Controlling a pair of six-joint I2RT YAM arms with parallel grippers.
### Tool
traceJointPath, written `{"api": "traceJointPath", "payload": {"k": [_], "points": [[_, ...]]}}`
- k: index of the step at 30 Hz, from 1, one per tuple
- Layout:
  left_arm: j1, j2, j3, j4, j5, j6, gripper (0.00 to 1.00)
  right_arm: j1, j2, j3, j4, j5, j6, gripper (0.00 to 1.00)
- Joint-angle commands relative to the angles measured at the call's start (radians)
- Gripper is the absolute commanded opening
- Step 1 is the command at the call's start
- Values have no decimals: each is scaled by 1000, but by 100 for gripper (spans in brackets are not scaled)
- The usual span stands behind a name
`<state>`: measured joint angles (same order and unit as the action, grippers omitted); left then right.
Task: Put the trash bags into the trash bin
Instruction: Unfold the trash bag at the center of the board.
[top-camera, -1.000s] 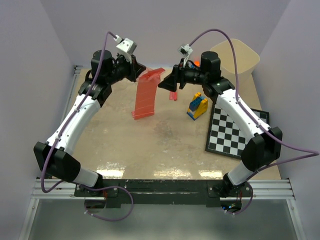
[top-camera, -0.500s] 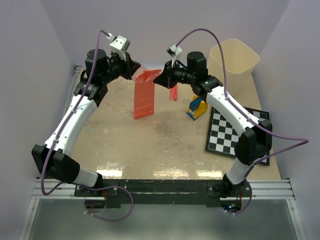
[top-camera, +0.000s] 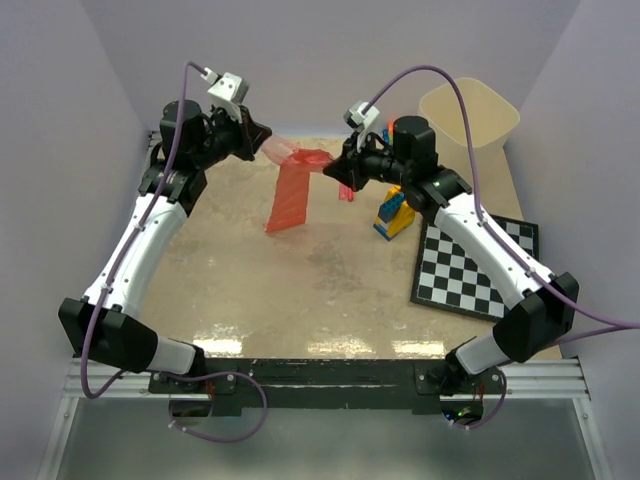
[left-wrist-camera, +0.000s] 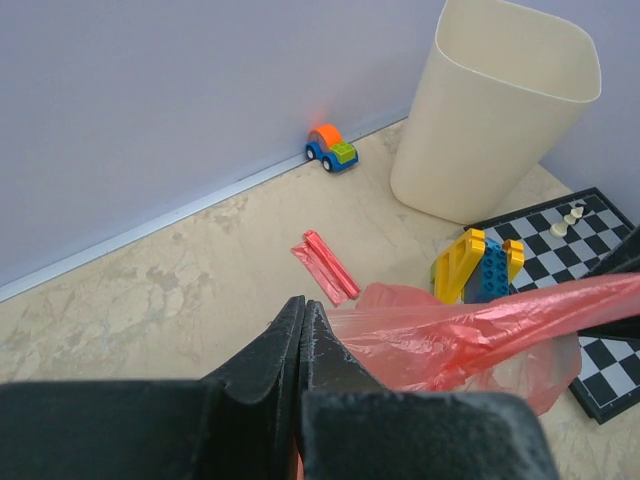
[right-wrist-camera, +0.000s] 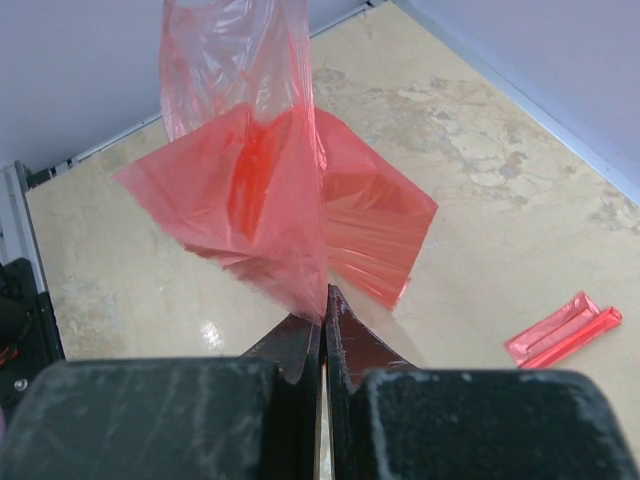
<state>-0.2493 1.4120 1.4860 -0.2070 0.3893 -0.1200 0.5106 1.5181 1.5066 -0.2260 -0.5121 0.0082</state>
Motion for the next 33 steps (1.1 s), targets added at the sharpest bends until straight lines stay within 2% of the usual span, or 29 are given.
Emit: {"api": "traceJointPath", "payload": {"k": [1, 3, 6, 7, 9, 11, 12, 15, 21, 26, 30, 33], "points": [[59, -36, 0, 73, -76, -16, 0, -7, -58, -69, -87, 46, -62, 0], [64, -36, -7, 86, 10, -24, 0, -6, -67, -74, -88, 47, -91, 0], [70, -30, -4, 110, 259, -26, 0, 6, -62, -40, -96, 26, -190, 0], [70, -30, -1, 118, 326, -23, 3, 14, -56, -14, -113, 24, -251, 0], [70, -16, 34, 91, 428, 23, 20, 29, -46, 35, -156, -2, -383, 0], [70, 16, 106, -3, 480, 101, 44, 38, -32, 96, -222, -28, -558, 0], [70, 34, 138, -65, 514, 149, 52, 40, -27, 128, -248, -55, -623, 0], [68, 85, 207, -221, 595, 269, 61, 55, -87, 87, -208, -92, -809, 0], [70, 58, 220, -241, 608, 328, 66, 109, -180, 24, -225, -60, -1158, 0], [68, 48, 223, -336, 677, 427, 68, 121, -252, -48, -171, -60, -1335, 0], [47, 59, 244, -433, 758, 476, 68, 132, -262, -74, -131, -37, -1367, 0], [6, 50, 228, -444, 729, 503, 68, 144, -265, -80, -113, -32, -1389, 0]]}}
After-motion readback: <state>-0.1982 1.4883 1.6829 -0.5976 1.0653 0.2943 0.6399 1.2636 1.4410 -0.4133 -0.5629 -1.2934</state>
